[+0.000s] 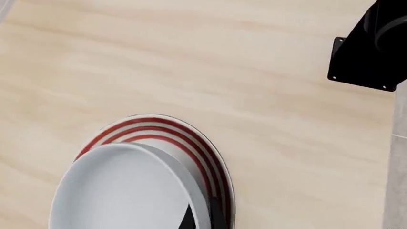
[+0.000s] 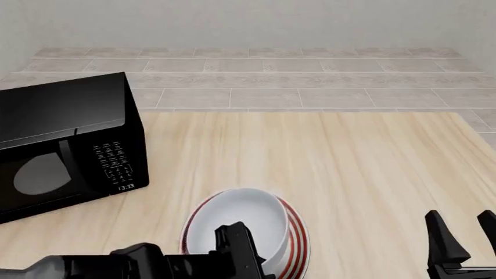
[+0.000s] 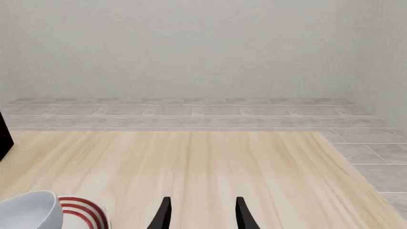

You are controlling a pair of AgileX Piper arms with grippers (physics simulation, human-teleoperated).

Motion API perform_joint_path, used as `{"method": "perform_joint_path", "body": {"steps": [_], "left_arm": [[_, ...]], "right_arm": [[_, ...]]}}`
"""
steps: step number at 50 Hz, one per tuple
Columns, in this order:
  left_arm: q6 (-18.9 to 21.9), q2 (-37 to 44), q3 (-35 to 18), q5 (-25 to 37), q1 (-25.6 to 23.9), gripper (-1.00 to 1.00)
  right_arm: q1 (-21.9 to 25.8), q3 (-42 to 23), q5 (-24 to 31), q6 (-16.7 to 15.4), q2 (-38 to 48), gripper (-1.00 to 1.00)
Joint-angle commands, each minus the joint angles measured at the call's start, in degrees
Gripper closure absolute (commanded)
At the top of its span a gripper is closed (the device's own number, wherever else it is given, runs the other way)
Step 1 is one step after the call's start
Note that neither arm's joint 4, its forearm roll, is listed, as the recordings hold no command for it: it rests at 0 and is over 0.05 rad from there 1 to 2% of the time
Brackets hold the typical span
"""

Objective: Pick up the white bowl and put it on the plate.

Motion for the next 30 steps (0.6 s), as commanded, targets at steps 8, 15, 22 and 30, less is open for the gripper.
{"method": "perform_joint_path", "body": {"steps": [8, 15, 22, 30], "left_arm": [[1.0, 1.2, -0.4, -0.8, 0.2, 1.00], [1.0, 1.3, -0.8, -0.5, 0.4, -1.00], [0.7, 1.0, -1.2, 0.2, 0.2, -1.00], [0.7, 0.5, -1.4, 1.2, -0.1, -1.00]], "right_arm": [[0.0, 0.0, 0.0, 0.0, 0.0, -1.00], [0.0, 0.0, 0.0, 0.0, 0.0, -1.00], [0.0, 0.0, 0.0, 0.0, 0.0, -1.00], [0.0, 0.0, 0.0, 0.0, 0.0, -1.00]]}}
